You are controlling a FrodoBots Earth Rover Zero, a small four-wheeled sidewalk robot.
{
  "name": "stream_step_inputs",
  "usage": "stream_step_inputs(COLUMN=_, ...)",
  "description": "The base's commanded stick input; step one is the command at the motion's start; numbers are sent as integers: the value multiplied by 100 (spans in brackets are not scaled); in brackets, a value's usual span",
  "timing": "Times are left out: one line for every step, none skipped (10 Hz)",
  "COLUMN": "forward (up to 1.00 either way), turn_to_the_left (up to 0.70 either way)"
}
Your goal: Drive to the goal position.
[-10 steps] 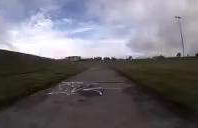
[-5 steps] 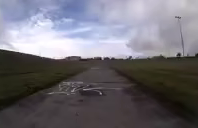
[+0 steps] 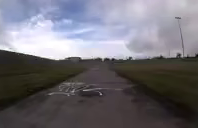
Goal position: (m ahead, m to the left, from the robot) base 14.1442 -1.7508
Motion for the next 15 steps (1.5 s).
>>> stream_step_inputs(forward=100, turn_to_the_left=0)
stream_step_inputs(forward=100, turn_to_the_left=0)
stream_step_inputs(forward=100, turn_to_the_left=0)
stream_step_inputs(forward=100, turn_to_the_left=0)
stream_step_inputs(forward=100, turn_to_the_left=0)
stream_step_inputs(forward=100, turn_to_the_left=-5)
stream_step_inputs(forward=100, turn_to_the_left=-35)
stream_step_inputs(forward=100, turn_to_the_left=-24)
stream_step_inputs(forward=100, turn_to_the_left=-7)
stream_step_inputs(forward=100, turn_to_the_left=0)
stream_step_inputs(forward=100, turn_to_the_left=-23)
stream_step_inputs(forward=100, turn_to_the_left=-15)
stream_step_inputs(forward=100, turn_to_the_left=-5)
stream_step_inputs(forward=100, turn_to_the_left=0)
stream_step_inputs(forward=100, turn_to_the_left=0)
